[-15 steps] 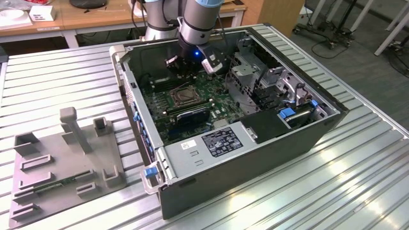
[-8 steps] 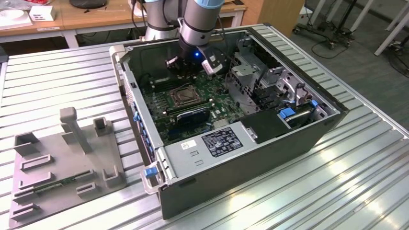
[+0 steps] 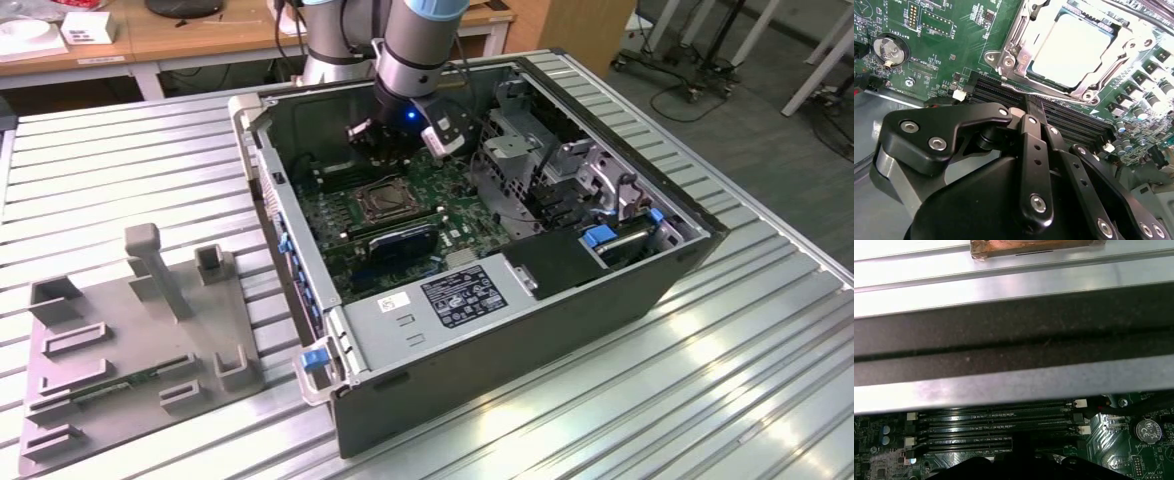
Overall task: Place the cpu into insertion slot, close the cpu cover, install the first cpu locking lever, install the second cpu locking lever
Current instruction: 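Install the first cpu locking lever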
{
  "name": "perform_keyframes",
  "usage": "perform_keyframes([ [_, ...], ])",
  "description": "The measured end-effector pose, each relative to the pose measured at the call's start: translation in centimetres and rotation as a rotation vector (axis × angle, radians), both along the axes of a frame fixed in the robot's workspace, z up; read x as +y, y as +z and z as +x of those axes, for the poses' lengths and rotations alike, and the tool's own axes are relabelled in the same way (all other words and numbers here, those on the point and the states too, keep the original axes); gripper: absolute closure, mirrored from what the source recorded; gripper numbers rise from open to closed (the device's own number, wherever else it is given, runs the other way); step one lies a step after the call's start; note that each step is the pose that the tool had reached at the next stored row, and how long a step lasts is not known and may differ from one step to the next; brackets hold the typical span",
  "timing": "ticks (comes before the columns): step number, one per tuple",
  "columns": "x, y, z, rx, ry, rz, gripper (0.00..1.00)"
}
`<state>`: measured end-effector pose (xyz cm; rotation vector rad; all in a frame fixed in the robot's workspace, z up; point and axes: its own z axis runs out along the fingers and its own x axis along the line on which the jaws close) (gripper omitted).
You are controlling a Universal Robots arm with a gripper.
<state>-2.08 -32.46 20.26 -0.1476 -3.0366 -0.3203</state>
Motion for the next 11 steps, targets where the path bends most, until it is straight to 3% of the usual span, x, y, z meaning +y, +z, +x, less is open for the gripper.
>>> perform_keyframes([
  [11,-0.07,0.22,0.00,0.0000,0.000,0.0008,0.89],
])
